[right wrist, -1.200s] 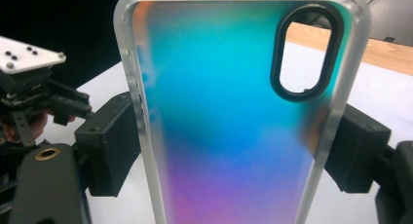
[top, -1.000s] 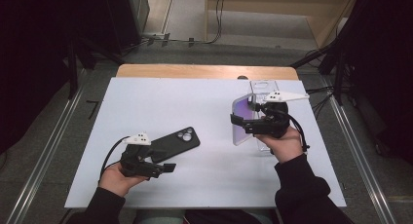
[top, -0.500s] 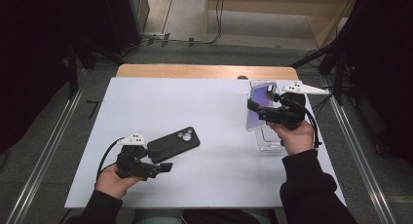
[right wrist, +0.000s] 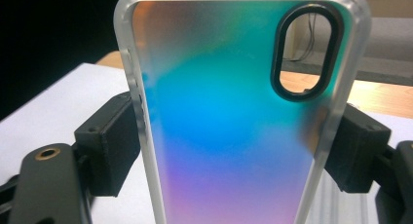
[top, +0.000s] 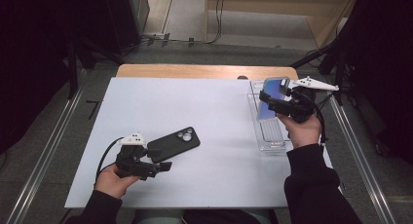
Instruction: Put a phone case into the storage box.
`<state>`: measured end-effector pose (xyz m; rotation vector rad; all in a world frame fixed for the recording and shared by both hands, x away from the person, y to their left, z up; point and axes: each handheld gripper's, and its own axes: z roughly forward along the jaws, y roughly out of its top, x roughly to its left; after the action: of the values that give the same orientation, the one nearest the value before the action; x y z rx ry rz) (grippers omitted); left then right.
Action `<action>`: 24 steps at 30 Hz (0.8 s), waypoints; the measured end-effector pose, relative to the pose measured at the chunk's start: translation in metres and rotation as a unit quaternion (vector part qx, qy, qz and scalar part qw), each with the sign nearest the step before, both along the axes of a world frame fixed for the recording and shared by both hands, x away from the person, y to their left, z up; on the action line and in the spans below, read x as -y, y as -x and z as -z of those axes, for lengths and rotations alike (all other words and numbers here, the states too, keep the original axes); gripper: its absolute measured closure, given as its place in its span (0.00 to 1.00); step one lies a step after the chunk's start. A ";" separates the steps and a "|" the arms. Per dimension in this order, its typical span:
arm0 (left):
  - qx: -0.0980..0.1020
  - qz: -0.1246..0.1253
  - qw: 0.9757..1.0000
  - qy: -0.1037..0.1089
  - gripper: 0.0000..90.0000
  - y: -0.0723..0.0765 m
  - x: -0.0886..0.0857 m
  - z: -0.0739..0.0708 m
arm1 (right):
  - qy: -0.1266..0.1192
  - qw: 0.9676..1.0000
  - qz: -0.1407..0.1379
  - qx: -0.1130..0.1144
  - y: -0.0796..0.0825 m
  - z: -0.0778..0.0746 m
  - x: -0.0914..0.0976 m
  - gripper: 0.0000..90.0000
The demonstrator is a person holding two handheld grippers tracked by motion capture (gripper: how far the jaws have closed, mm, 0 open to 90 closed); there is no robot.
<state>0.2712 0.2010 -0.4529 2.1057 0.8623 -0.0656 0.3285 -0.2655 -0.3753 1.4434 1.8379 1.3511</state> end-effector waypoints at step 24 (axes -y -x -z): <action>0.002 -0.011 1.000 0.003 0.30 -0.002 -0.003 0.000 | 0.040 0.998 0.054 -0.019 -0.087 0.008 0.012 0.18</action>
<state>0.2729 0.2042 -0.4533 2.0903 0.8817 -0.0525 0.4160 -0.2778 -0.3832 1.5135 1.7900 1.1924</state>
